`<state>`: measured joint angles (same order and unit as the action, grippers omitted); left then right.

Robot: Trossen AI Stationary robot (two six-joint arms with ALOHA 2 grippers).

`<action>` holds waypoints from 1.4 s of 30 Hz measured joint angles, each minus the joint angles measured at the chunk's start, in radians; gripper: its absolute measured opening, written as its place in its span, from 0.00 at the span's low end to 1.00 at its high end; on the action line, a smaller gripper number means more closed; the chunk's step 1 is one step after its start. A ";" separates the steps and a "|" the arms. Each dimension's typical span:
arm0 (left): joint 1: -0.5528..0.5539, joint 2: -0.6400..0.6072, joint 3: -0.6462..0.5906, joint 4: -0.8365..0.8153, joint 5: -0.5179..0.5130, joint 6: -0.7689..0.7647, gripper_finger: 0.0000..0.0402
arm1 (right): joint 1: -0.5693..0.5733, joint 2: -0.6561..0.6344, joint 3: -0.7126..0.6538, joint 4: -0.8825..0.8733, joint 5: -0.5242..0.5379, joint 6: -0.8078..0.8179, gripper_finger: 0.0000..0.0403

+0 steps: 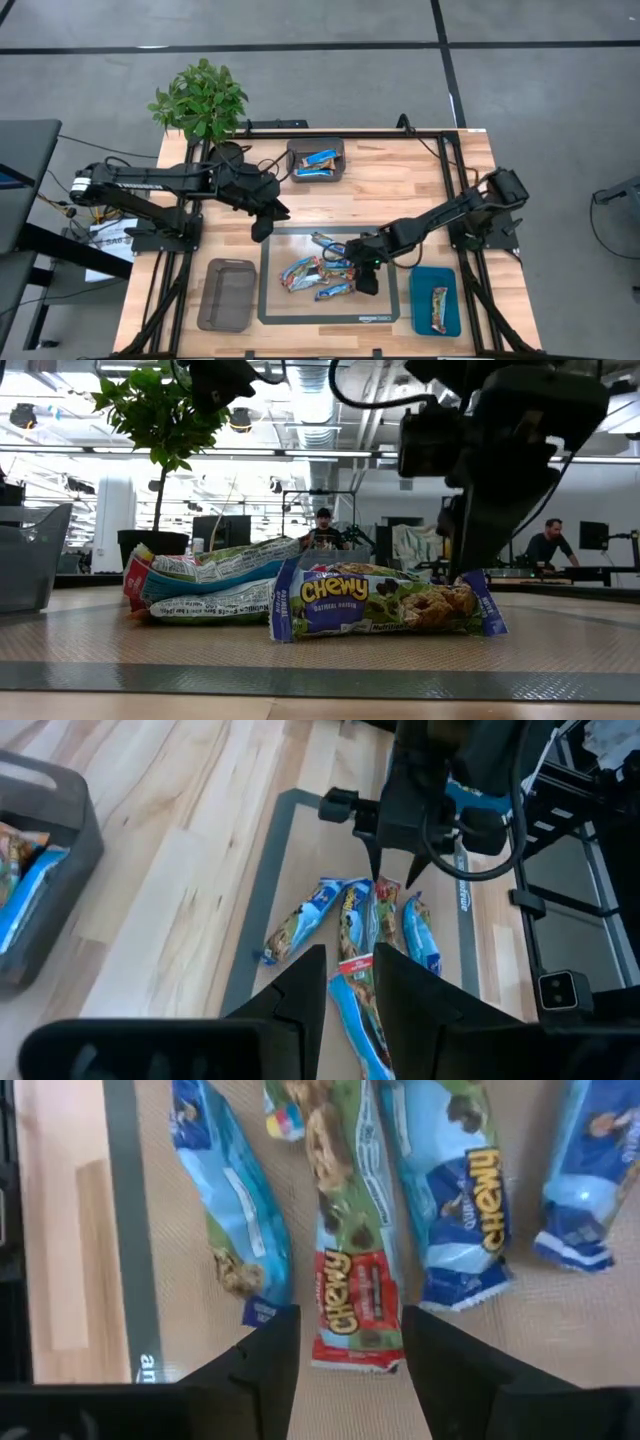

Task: Pick and place Granola Bars by type
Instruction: Put the red granola bar into the blue bin

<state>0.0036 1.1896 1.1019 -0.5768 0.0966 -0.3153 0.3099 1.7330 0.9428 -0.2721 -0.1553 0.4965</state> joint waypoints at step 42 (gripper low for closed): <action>0.000 0.001 0.000 -0.008 -0.015 -0.009 0.19 | -0.033 0.046 0.059 0.012 -0.123 -0.035 0.00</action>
<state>0.0036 1.1904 1.1019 -0.5844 0.0813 -0.3241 0.2768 1.7793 1.0022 -0.2600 -0.2783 0.4612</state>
